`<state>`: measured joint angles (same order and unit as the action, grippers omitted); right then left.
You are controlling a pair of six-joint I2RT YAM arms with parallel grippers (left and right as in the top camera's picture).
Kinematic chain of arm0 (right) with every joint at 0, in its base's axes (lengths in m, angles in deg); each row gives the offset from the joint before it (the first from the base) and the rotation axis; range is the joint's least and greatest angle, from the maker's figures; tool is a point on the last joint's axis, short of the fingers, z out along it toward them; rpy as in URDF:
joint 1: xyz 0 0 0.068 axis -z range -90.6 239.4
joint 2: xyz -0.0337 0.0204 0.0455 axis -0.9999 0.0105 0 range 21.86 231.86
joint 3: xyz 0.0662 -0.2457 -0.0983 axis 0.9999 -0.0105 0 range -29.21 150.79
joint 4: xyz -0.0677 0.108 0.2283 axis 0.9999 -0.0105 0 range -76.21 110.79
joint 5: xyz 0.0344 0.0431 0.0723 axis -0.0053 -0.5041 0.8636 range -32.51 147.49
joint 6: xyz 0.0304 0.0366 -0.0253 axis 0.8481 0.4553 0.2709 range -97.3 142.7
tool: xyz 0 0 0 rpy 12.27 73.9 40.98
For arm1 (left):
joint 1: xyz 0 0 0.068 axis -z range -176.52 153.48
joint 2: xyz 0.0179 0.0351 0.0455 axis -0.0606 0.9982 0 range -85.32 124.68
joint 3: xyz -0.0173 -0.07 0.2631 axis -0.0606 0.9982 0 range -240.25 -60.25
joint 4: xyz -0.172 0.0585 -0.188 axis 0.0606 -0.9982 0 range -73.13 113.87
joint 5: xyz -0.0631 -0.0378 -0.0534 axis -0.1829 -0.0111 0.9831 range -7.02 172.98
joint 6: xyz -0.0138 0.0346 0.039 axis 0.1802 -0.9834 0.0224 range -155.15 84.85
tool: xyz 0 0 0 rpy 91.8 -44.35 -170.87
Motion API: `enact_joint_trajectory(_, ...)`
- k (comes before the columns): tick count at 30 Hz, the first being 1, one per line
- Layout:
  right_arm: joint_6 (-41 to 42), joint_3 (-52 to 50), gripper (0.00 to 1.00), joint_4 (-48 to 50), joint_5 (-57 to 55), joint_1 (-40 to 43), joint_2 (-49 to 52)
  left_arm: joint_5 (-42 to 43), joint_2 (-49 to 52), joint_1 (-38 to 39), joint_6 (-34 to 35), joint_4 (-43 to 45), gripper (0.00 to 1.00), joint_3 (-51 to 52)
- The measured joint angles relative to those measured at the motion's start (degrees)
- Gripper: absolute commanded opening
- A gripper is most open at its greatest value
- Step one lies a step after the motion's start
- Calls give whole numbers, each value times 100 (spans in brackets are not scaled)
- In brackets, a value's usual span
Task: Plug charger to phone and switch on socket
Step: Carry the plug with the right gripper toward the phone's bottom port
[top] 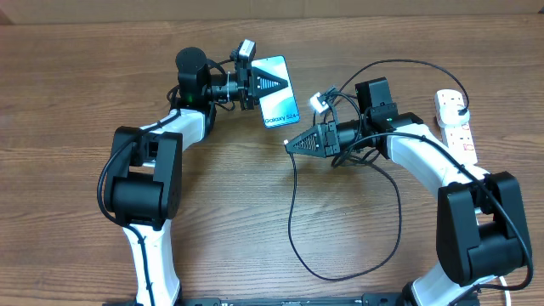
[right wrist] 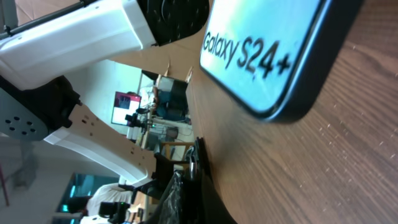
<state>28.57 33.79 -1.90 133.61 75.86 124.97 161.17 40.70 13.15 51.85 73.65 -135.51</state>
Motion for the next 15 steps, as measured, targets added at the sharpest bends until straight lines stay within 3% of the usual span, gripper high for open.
enact_joint_trajectory(7,555,4,4,807,-61,0,0,44,0,0,164,-2,4,0)
enact_joint_trajectory(15,894,4,4,841,-304,0,0,70,0,0,286,168,4,0)
